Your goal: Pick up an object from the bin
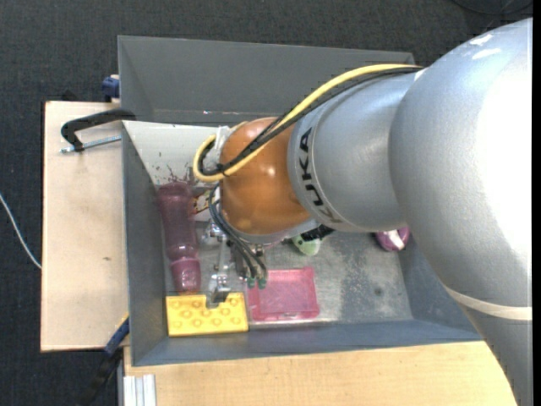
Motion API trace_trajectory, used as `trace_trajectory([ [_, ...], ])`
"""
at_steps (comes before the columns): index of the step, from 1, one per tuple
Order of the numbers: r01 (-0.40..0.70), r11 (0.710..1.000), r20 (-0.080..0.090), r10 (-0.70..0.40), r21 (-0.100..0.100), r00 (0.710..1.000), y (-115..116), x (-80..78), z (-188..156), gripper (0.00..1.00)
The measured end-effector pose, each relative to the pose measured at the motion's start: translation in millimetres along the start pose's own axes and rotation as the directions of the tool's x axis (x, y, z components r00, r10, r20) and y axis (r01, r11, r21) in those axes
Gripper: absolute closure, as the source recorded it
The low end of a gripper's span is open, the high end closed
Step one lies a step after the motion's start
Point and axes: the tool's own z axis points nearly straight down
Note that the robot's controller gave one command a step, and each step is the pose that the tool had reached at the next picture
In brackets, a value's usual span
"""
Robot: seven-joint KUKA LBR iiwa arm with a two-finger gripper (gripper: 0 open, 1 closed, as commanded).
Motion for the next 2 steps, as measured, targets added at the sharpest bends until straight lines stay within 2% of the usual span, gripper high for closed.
trace_trajectory([
  [1,0.058,0.998,-0.012,-0.058,0.003,0.998,20,5.7,35,0.00],
  [2,0.060,0.998,-0.021,-0.060,0.003,0.998,17,18.6,35,1.00],
])
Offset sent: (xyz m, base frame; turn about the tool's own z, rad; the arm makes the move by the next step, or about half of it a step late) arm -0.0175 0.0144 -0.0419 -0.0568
